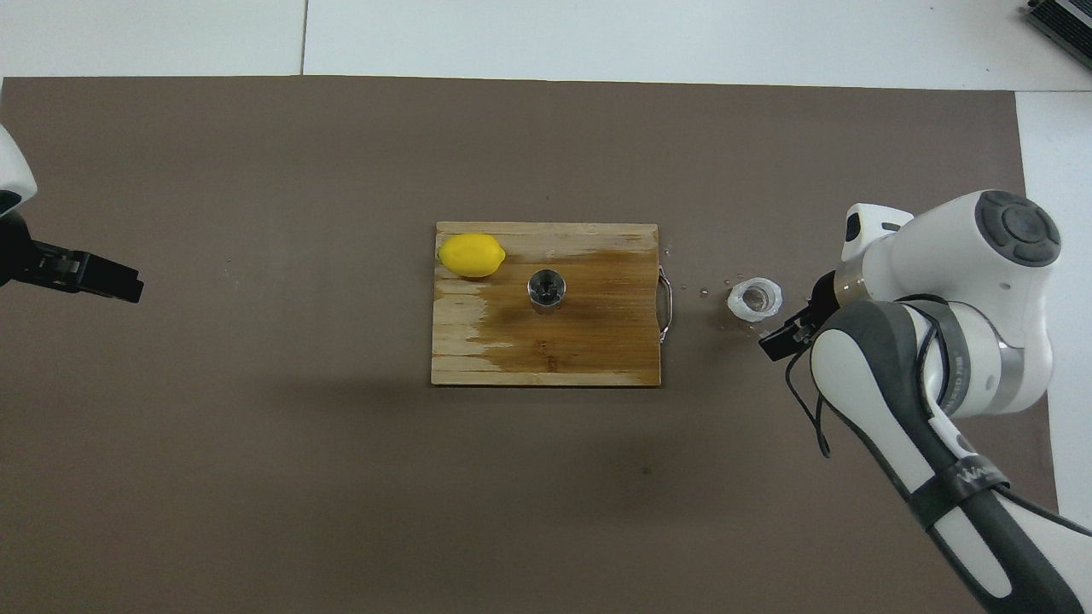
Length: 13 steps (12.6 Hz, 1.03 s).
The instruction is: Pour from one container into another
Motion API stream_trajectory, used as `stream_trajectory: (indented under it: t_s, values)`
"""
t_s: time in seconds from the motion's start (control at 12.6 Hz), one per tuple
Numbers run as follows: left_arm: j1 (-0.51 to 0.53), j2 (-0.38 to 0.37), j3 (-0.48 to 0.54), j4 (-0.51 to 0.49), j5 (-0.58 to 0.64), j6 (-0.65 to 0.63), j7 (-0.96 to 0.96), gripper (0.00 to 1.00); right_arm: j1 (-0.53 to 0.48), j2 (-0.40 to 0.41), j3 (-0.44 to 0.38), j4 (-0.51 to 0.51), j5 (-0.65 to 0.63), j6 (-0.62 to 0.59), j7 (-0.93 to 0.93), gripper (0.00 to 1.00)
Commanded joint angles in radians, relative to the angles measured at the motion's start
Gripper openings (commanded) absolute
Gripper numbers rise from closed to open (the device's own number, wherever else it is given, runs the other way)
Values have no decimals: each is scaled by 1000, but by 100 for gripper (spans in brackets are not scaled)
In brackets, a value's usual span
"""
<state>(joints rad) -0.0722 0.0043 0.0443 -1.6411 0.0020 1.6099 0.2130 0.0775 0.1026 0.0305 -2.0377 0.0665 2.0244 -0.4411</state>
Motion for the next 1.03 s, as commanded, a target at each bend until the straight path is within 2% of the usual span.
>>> stream_trajectory:
  t_s: [0.0,0.24,0.48,0.64,0.95]
  values:
    - [-3,-12,2,-5,13,-7,-12,100,4,5,2,112,-97,-171,288,100]
    - [-3,-12,2,-5,13,-7,-12,100,4,-6,6,294,-129,-396,506,100]
    - [-3,-12,2,-5,13,-7,-12,100,-15,-32,-7,479,-52,-581,553,100]
    - [-3,-12,2,-5,13,-7,-12,100,-54,-121,-18,482,53,-586,544,100]
    - [-3,-12,2,-5,13,-5,-12,100,-73,-141,-35,476,-19,-572,545,100]
